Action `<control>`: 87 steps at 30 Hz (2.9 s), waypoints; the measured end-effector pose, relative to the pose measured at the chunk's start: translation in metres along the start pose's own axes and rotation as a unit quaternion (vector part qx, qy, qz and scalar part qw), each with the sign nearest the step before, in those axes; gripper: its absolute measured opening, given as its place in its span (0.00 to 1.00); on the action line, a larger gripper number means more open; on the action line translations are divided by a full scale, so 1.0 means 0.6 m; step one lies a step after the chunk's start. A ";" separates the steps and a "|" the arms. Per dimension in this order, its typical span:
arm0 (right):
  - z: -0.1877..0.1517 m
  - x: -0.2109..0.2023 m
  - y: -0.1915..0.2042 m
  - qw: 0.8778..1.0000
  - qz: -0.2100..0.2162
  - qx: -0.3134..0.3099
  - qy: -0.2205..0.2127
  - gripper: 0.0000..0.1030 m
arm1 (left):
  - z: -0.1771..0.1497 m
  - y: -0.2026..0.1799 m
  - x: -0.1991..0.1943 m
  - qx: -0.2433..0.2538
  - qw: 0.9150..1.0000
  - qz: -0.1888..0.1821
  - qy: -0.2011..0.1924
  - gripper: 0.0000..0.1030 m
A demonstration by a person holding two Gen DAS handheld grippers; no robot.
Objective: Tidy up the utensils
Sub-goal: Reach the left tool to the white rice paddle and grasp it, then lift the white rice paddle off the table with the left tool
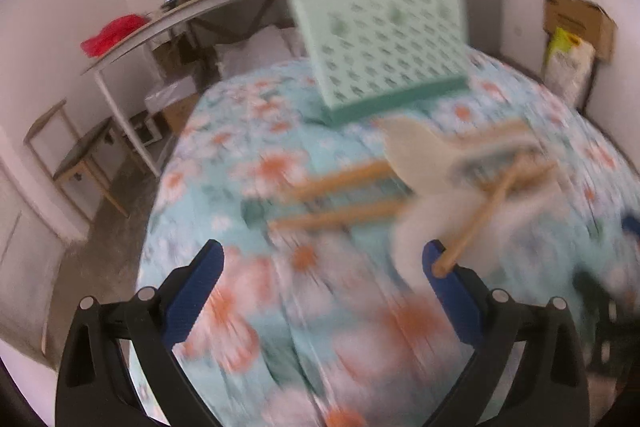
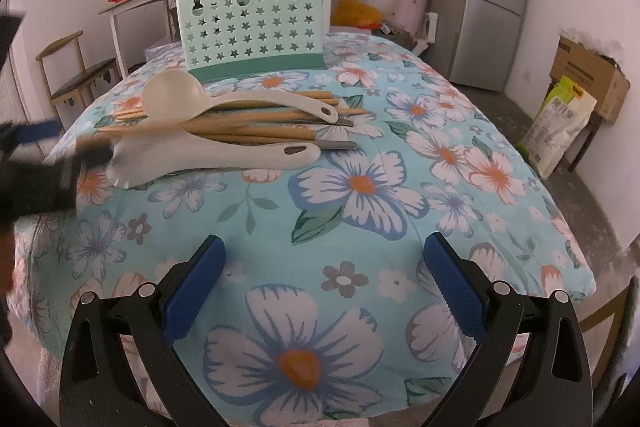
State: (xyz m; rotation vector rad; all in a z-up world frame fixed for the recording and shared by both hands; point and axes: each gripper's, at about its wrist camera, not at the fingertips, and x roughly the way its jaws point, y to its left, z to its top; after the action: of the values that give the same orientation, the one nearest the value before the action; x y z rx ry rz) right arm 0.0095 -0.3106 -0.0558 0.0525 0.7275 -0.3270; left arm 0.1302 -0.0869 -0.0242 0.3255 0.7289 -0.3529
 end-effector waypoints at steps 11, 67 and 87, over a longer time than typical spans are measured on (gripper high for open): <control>0.001 0.002 0.001 1.000 0.000 0.001 0.001 0.92 | -0.007 0.045 -0.003 -0.099 0.992 -0.082 0.003 0.91; 0.008 -0.034 -0.084 0.998 -0.017 0.059 -0.024 0.92 | -0.133 -0.196 -0.093 0.302 0.944 -0.112 -0.070 0.48; 0.011 -0.030 -0.072 0.998 -0.004 0.055 -0.024 0.92 | -0.073 -0.119 -0.087 0.154 0.974 -0.138 -0.090 0.12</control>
State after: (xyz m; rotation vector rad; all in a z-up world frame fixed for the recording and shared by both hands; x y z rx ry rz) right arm -0.0122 -0.3477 -0.0361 0.1449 0.6625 -0.3745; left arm 0.0382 -0.1226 -0.0308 0.4807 0.5397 -0.7534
